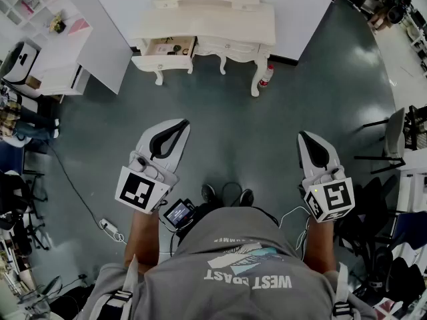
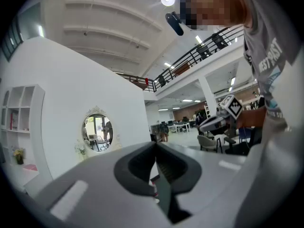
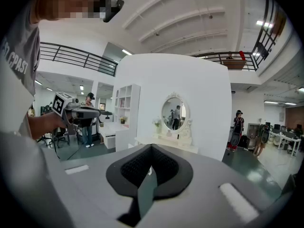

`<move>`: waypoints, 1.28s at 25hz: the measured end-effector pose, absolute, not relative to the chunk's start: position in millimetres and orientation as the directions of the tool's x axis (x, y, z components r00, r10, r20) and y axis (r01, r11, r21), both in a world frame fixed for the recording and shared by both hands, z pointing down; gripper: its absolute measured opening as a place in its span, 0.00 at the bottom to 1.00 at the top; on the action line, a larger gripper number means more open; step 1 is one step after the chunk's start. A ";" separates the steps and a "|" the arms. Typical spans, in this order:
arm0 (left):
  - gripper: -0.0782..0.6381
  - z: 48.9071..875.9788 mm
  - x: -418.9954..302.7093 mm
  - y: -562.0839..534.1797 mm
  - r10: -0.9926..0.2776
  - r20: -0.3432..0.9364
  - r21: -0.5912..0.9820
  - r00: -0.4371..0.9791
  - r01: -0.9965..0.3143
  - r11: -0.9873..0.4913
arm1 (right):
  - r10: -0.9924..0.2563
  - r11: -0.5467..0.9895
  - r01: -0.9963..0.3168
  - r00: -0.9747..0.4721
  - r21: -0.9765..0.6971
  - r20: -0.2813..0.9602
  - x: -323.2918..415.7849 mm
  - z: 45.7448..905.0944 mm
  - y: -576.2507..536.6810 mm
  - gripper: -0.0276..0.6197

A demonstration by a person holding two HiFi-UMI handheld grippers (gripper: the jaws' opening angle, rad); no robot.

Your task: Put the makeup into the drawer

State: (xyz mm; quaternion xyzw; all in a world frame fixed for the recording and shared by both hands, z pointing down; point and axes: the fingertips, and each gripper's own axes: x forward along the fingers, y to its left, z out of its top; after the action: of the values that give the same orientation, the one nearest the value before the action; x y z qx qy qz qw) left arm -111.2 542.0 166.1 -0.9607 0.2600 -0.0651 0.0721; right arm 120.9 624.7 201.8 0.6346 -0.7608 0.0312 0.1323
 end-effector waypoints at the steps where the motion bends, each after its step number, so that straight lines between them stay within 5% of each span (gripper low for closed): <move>1: 0.11 166.9 -112.8 543.1 -0.508 0.093 -0.170 0.856 -0.489 -0.856 | -0.956 0.194 -0.974 -0.160 0.119 0.247 119.2 202.1 625.2 0.04; 32: 0.11 166.3 -176.9 484.7 -0.476 0.062 -0.146 0.877 -0.464 -0.874 | -0.970 0.134 -0.984 -0.106 0.118 0.219 69.8 180.1 565.7 0.05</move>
State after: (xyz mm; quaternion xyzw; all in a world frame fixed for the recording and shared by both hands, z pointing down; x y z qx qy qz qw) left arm -176.9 484.7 166.3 -0.9667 0.2431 -0.0481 0.0632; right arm 69.8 565.7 180.1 0.6574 -0.7431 0.0287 0.1219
